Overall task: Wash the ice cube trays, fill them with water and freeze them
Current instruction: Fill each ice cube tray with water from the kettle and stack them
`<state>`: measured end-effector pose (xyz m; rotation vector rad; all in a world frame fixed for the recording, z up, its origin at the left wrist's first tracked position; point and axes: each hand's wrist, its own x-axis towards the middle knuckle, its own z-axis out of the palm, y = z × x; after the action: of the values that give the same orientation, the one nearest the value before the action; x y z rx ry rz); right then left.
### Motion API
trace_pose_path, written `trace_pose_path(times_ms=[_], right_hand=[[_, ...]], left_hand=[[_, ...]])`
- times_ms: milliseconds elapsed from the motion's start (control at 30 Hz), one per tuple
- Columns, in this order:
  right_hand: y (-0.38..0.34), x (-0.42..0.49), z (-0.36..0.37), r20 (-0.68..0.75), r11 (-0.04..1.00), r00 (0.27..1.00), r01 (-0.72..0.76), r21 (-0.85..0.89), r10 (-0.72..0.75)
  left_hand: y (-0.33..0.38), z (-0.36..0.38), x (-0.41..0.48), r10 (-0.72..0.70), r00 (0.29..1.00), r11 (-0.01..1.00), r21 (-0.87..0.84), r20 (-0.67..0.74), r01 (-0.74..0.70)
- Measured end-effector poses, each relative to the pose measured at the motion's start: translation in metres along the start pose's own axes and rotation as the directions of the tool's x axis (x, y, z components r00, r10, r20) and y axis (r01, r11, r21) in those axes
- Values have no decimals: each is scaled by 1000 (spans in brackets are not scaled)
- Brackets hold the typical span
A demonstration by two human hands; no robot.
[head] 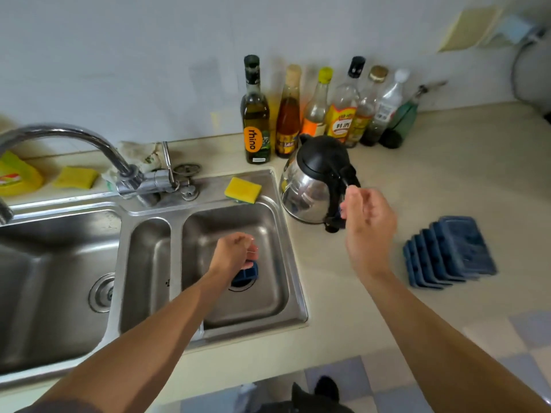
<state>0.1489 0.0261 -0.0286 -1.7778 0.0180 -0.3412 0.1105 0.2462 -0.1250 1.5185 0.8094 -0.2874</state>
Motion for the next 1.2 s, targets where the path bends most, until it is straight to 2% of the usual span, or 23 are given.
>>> trace_pose_path(times_ms=[67,133,267,400,533,867,1200], right_hand=[[1,22,-9,-126,1000,992,14,-24,-17],[12,42,-12,-159,997,987,-35,-74,22],[49,63,-9,-92,961,973,-225,-161,213],[65,60,0,105,963,957,-269,-29,270],[67,60,6,146,935,927,-353,39,344],[44,20,-5,92,914,914,-400,60,394],[8,-18,-59,224,940,914,-338,-48,340]], left_hand=[[9,6,-13,21,1000,1000,9,9,-21],[14,10,-24,75,997,997,34,25,-76],[17,13,-39,129,991,989,65,39,-131],[13,11,-46,104,994,993,60,40,-106],[5,7,-48,82,996,995,52,28,-83],[-18,10,-39,75,996,997,-10,46,-75],[-39,28,-50,45,999,968,-249,16,-39]])
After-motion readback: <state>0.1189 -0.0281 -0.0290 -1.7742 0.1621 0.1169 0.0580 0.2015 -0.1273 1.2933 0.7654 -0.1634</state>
